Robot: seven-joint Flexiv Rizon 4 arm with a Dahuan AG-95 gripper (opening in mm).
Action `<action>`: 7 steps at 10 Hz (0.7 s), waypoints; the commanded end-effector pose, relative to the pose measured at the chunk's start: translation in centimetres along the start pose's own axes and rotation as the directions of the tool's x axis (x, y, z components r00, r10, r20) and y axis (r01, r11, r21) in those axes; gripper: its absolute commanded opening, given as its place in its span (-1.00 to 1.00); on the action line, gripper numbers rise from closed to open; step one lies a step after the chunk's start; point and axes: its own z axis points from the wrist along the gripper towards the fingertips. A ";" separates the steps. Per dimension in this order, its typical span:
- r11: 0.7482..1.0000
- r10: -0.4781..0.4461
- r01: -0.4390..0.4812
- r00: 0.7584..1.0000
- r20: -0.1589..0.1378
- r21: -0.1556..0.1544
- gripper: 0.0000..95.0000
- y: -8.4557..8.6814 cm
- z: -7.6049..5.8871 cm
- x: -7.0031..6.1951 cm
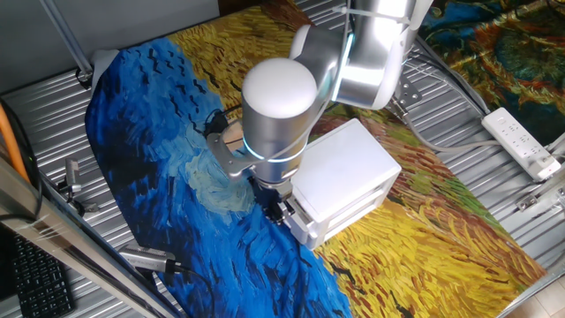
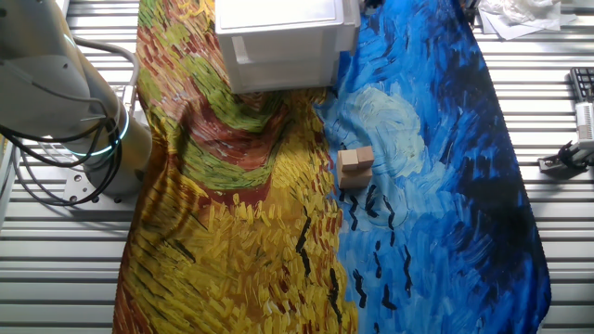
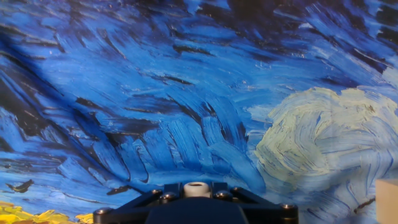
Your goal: Take something out of a drawer
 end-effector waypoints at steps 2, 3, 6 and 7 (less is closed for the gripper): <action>1.000 -0.003 0.003 1.000 0.001 0.000 -1.00 0.3 -0.2 -0.5; 1.000 -0.009 0.009 1.000 0.002 -0.001 -1.00 0.3 -0.1 -0.6; 1.000 -0.012 0.012 1.000 0.001 0.001 -1.00 0.6 0.3 -1.1; 1.000 -0.013 0.013 1.000 0.001 0.001 -1.00 0.6 0.4 -1.2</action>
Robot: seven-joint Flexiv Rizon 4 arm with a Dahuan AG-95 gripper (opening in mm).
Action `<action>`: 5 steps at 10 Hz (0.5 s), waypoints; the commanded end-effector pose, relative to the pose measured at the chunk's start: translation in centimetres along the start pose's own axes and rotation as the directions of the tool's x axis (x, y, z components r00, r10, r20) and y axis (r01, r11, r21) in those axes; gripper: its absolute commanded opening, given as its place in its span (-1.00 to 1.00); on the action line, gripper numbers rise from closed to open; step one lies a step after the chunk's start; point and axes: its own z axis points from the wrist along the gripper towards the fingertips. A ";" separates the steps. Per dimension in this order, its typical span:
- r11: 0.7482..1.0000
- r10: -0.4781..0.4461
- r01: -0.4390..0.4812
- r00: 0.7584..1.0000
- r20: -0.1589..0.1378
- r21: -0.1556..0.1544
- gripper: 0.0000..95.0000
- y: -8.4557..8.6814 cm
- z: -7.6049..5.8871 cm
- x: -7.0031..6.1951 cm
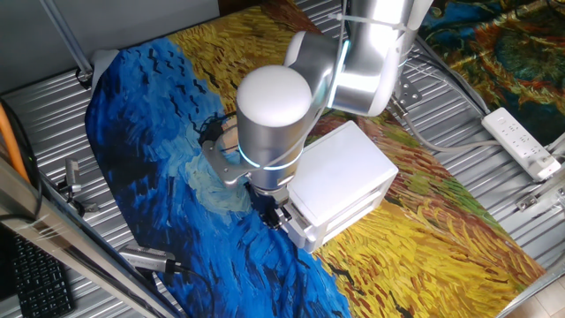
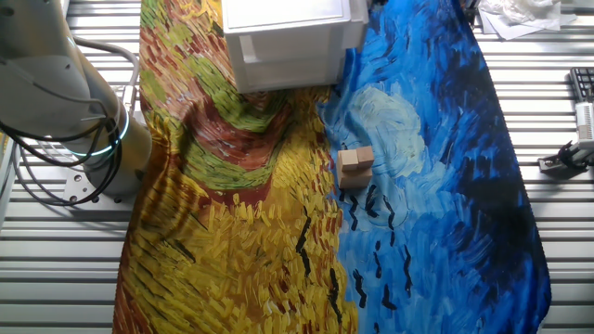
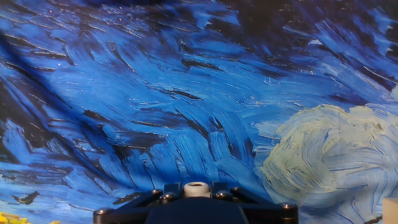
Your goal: Take something out of a drawer
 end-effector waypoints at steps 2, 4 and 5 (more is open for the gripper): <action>1.000 0.002 -0.002 1.000 -0.009 -0.003 -1.00 0.1 -0.2 -0.5; 1.000 0.003 -0.003 1.000 -0.015 -0.003 -1.00 0.2 -0.2 -0.9; 1.000 0.003 -0.004 1.000 -0.015 -0.004 -1.00 0.3 -0.1 -1.1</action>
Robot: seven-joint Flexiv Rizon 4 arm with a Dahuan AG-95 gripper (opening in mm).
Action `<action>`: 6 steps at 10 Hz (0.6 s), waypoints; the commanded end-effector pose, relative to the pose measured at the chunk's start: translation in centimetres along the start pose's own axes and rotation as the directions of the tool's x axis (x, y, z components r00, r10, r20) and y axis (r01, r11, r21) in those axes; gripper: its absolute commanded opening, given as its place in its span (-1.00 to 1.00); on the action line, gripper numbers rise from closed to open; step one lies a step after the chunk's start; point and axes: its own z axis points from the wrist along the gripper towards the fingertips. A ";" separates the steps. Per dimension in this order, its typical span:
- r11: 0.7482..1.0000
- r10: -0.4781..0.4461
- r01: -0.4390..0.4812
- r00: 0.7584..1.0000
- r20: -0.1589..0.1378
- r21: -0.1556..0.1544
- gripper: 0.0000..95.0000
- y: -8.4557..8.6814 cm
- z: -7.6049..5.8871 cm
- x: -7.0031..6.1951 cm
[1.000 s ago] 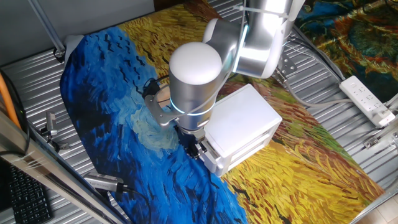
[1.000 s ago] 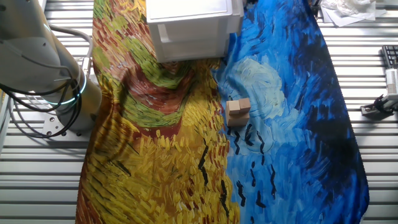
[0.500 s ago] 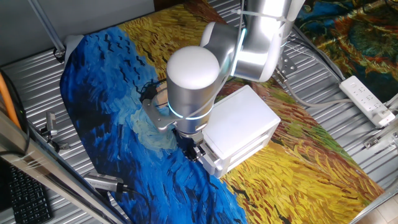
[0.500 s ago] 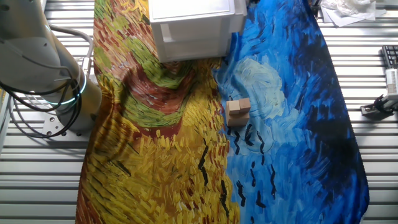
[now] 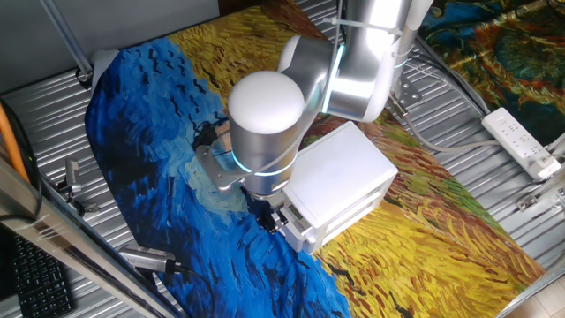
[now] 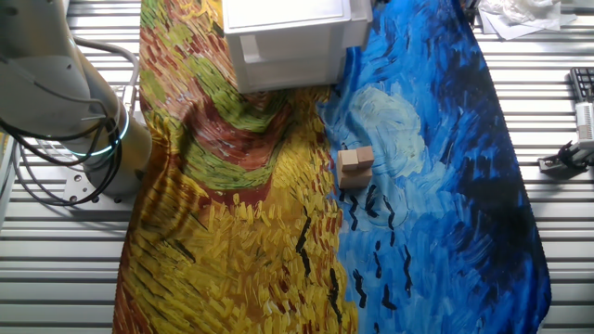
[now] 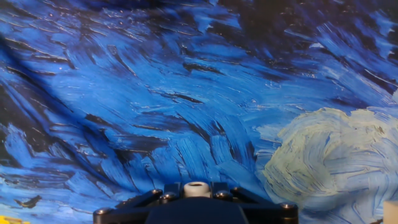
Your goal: Take something out of a drawer
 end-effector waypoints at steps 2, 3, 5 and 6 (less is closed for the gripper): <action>1.000 0.003 -0.003 1.000 -0.011 -0.002 -1.00 0.1 -0.1 -0.5; 1.000 0.005 -0.005 1.000 -0.016 -0.001 -1.00 0.2 -0.2 -0.7; 1.000 0.007 -0.007 1.000 -0.023 -0.002 -1.00 0.3 -0.1 -1.2; 1.000 0.006 -0.006 1.000 -0.024 -0.002 -1.00 0.3 0.0 -1.3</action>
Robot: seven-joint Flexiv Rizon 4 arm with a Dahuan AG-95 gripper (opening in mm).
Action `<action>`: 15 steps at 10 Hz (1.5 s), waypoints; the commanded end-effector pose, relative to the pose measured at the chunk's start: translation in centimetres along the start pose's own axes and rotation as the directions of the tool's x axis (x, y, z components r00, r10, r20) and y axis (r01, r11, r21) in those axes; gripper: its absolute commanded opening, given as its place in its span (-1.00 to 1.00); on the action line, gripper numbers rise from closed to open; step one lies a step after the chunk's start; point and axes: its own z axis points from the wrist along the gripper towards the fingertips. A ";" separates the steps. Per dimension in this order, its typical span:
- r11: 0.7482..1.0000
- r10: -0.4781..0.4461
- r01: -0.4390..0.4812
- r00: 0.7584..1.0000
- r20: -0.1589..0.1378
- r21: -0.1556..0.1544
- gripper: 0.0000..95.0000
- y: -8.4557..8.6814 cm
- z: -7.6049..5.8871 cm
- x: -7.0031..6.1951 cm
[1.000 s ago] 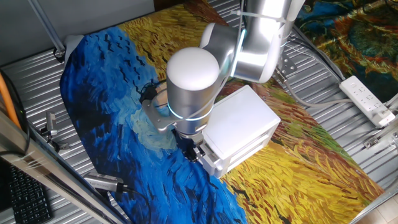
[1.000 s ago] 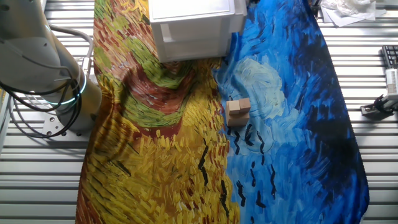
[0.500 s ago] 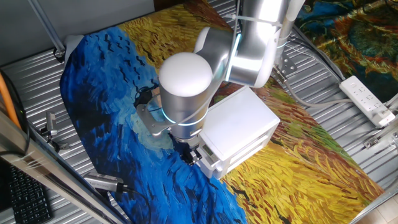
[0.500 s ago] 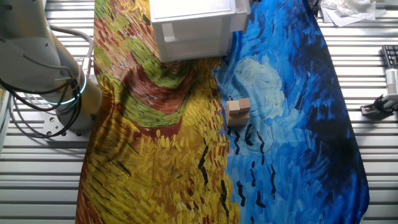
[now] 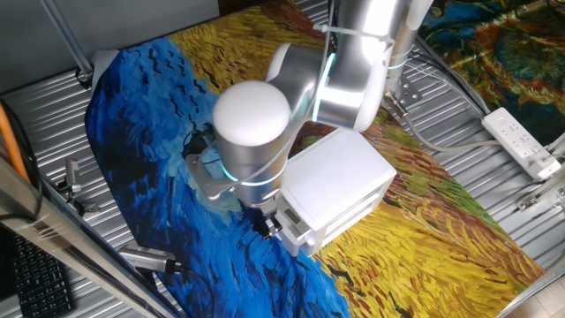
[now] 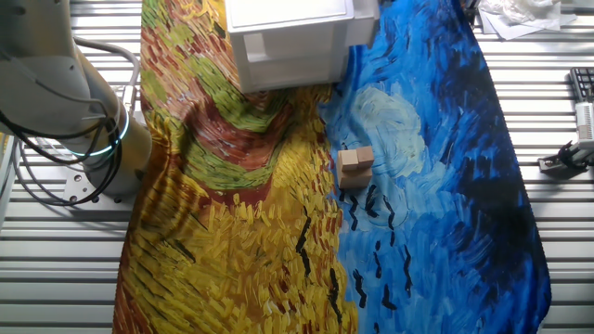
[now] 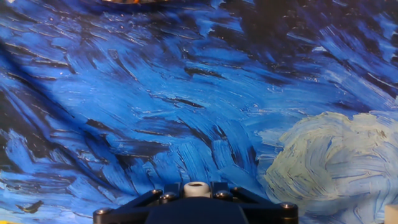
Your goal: Take something out of a drawer
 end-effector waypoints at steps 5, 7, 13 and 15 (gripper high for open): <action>1.000 0.007 -0.007 1.000 -0.009 -0.001 -1.00 0.2 0.2 -0.9; 1.000 0.010 -0.010 1.000 -0.015 -0.001 -1.00 0.3 0.2 -1.3; 1.000 0.011 -0.011 1.000 -0.023 0.004 -1.00 0.8 0.2 -2.5; 1.000 0.012 -0.012 1.000 -0.025 0.006 -1.00 1.0 0.2 -3.0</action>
